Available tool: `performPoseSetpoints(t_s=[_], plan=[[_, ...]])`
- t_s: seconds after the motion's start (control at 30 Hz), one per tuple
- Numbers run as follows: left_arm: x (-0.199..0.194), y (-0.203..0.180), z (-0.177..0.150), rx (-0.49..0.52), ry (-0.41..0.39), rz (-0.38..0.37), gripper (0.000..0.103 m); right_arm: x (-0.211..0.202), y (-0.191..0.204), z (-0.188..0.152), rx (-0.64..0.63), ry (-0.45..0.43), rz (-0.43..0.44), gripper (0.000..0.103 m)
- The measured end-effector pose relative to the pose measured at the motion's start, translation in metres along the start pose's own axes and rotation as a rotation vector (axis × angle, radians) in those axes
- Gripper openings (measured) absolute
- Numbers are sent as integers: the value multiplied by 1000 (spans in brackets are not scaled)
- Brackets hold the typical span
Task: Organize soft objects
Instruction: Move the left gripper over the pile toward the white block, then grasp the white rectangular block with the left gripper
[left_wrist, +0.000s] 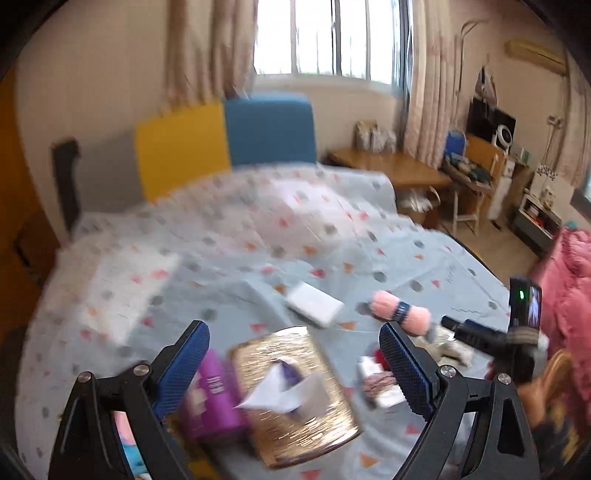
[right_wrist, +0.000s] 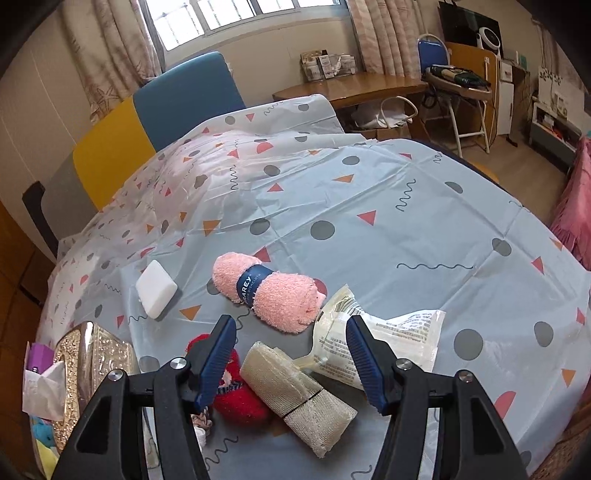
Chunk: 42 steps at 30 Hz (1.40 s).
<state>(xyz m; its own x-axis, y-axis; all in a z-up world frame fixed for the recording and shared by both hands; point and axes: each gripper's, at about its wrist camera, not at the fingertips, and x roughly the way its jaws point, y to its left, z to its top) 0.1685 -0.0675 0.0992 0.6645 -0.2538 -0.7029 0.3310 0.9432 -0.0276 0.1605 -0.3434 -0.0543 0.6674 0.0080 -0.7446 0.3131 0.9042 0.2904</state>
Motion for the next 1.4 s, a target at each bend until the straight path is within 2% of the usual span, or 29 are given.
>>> performPoseSetpoints(t_s=[0.03, 0.1, 0.2, 0.3, 0.37, 0.47, 0.7, 0.9, 0.97, 1.03, 1.1, 1.17, 1.27, 1.4], plan=[[19, -8, 13, -17, 44, -45, 94, 0, 0, 0, 0, 1, 7, 63], [53, -20, 31, -65, 119, -49, 98, -1, -1, 1, 7, 4, 23, 63], [113, -28, 47, -150, 239, -60, 99, 0, -3, 1, 28, 14, 56, 63], [174, -25, 52, -270, 377, -78, 99, -1, -7, 2, 45, 13, 85, 63], [208, -15, 51, -400, 457, -82, 99, 1, -10, 3, 63, 26, 109, 63], [243, -9, 51, -506, 528, -96, 99, 3, -16, 4, 102, 44, 148, 63], [296, -5, 48, -554, 629, -8, 99, 10, -30, 3, 200, 96, 222, 64], [322, -16, 37, -525, 675, 22, 99, 12, -39, 1, 264, 118, 265, 64], [328, -25, 32, -501, 684, 8, 96, 12, -40, 1, 277, 121, 270, 64], [331, -38, 29, -451, 683, -15, 88, 13, -42, 1, 287, 124, 273, 64], [331, -54, 24, -377, 690, -46, 75, 13, -43, 1, 294, 122, 265, 64], [330, -65, 17, -339, 701, -88, 70, 12, -45, 1, 296, 118, 256, 64], [327, -66, 10, -341, 703, -90, 70, 12, -45, 1, 294, 114, 250, 64], [318, -53, 9, -419, 693, -87, 76, 13, -46, 0, 299, 123, 256, 64]])
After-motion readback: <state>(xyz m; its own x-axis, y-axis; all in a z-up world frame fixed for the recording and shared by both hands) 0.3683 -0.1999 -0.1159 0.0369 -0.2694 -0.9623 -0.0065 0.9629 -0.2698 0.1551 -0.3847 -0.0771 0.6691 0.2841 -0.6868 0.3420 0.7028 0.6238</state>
